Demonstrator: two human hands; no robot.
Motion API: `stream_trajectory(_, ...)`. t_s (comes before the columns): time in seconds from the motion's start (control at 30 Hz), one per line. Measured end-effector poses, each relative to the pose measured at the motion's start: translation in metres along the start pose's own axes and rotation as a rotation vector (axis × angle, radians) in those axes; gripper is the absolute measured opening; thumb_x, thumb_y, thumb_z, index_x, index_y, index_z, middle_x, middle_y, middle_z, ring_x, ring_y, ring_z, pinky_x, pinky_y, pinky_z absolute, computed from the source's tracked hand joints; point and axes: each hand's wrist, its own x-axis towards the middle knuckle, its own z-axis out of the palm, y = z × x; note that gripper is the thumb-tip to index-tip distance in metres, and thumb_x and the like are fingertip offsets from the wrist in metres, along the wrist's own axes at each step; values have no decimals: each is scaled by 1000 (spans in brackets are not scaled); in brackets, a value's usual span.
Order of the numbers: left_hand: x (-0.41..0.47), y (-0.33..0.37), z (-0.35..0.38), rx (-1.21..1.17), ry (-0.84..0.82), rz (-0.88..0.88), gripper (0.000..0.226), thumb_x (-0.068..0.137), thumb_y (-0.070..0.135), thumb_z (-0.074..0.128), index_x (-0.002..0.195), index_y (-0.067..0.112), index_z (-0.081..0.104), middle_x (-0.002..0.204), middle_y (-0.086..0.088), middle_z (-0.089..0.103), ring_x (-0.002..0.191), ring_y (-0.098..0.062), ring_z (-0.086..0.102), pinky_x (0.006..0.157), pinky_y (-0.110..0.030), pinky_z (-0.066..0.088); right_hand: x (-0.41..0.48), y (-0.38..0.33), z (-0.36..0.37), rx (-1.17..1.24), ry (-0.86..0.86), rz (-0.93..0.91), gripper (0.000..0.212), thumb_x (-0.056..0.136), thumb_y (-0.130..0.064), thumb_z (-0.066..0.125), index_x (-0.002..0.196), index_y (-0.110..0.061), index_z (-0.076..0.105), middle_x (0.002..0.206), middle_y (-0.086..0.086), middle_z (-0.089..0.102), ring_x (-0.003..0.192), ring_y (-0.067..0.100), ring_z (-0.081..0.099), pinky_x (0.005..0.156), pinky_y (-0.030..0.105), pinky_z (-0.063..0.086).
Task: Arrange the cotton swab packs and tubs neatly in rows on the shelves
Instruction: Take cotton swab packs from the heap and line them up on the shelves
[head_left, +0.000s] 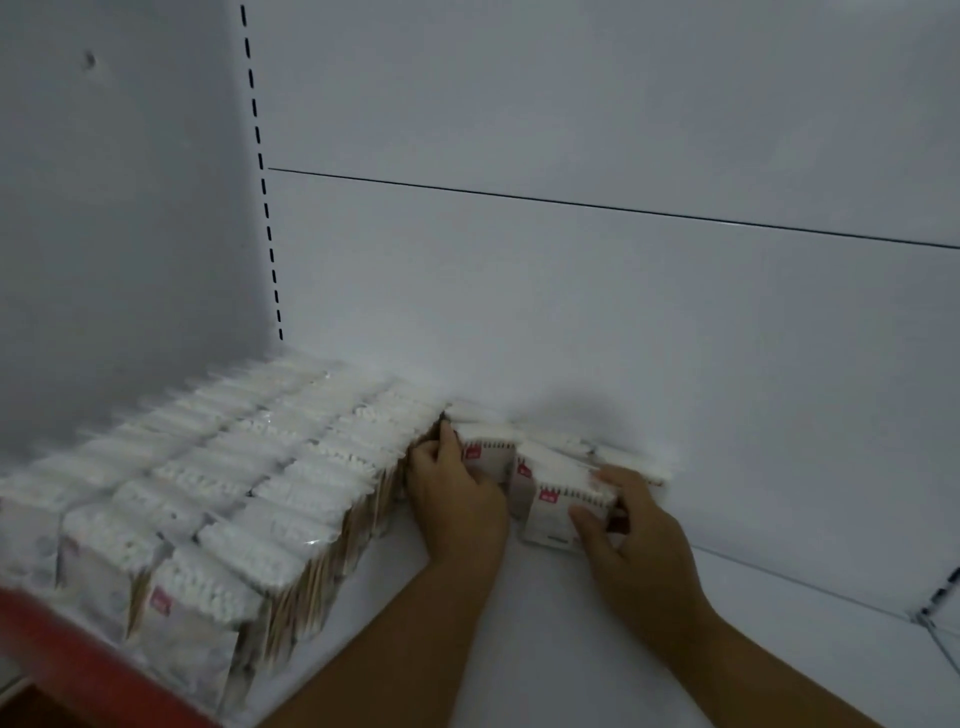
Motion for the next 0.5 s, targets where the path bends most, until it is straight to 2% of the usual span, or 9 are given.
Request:
stream_trajectory(0.1, 0, 3, 1, -93, 111, 49, 54, 77, -5, 57, 130, 2, 54, 118, -20, 53, 114, -35, 49, 104, -38, 40, 1, 1, 2, -10, 6, -29, 32, 82, -44, 58, 112, -35, 49, 102, -4, 68, 88, 18, 68, 74, 41, 57)
stream_trajectory(0.17, -2, 6, -1, -231, 165, 29, 38, 76, -8, 57, 113, 3, 54, 101, -12, 56, 96, -31, 56, 87, -36, 49, 1, 5, 4, -22, 12, -40, 32, 85, -39, 62, 114, -30, 52, 100, -6, 66, 86, 18, 68, 73, 41, 57)
stream_trajectory(0.23, -6, 9, -5, -280, 192, -12, 25, 80, -8, 57, 96, 7, 46, 77, -1, 48, 71, -22, 49, 67, -26, 42, 1, 10, 6, -15, 24, -35, 36, 85, -36, 64, 117, -25, 54, 104, -5, 65, 88, 19, 67, 74, 43, 57)
stream_trajectory(0.3, -10, 9, -7, -243, 133, -8, 21, 82, -4, 57, 86, 11, 43, 67, 3, 40, 59, -11, 40, 54, -23, 33, 3, 12, 7, 6, 54, -44, 41, 83, -38, 61, 120, -21, 54, 110, -4, 61, 94, 19, 64, 77, 43, 57)
stream_trajectory(0.33, -12, 8, -7, -215, 62, 1, 20, 83, -2, 57, 86, 12, 43, 66, 3, 41, 58, -7, 40, 52, -19, 32, 4, 13, 7, 9, 77, -67, 42, 82, -36, 60, 119, -18, 54, 113, -6, 57, 98, 17, 62, 79, 42, 56)
stream_trajectory(0.4, -14, 7, -5, -176, -66, 21, 20, 85, 4, 57, 96, 17, 47, 75, 4, 47, 65, -10, 46, 54, -15, 32, 7, 15, 8, -4, 119, -134, 39, 81, -30, 61, 116, -14, 56, 115, -12, 46, 101, 11, 54, 77, 38, 57)
stream_trajectory(0.5, -11, 4, -4, -127, -110, 33, 43, 86, 5, 57, 126, 16, 46, 110, -1, 50, 96, -16, 49, 77, -21, 37, 9, 20, 8, 0, 136, -167, 32, 81, -28, 61, 110, -16, 56, 108, -16, 40, 91, 14, 55, 68, 38, 57)
